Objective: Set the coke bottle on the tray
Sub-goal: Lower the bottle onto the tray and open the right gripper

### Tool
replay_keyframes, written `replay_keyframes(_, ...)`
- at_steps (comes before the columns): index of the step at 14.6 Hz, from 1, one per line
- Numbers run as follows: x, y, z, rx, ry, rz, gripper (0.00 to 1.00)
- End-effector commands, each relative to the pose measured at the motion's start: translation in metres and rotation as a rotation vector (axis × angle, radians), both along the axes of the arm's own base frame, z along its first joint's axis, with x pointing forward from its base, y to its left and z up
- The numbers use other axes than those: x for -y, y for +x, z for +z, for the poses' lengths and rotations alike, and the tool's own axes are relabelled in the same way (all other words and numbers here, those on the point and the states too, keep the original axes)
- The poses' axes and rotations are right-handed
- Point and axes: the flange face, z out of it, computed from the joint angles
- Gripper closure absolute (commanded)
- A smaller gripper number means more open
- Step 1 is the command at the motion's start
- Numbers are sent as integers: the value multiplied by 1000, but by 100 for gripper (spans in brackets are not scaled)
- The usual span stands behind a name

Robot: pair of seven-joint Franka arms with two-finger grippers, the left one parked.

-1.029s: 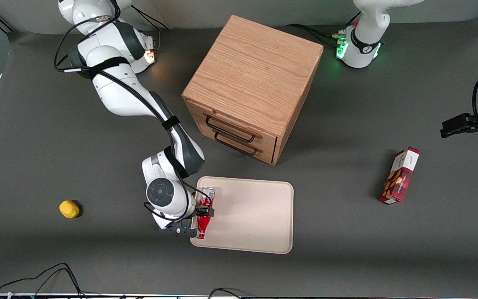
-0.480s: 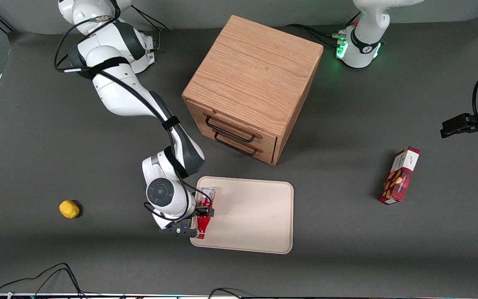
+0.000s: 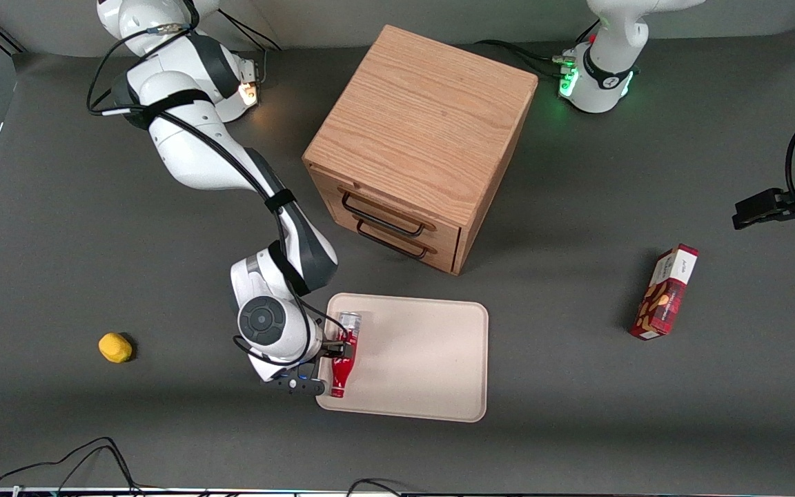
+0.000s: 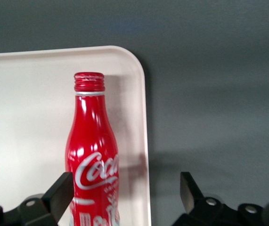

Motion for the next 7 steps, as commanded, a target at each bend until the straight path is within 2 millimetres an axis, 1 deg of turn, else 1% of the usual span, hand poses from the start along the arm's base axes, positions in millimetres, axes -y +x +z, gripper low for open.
replay_keyframes(1,4,-3,40,-20,15,-19,0)
replay_keyframes(3,20,-8,56,-52,1,-72,0)
replay_keyframes(4,24,-14,69,-60,-3,-75,0)
replay_keyframes(6,46,-35,100,-94,-22,-84,0)
replay_keyframes(7,62,-48,116,-110,-29,-82,0)
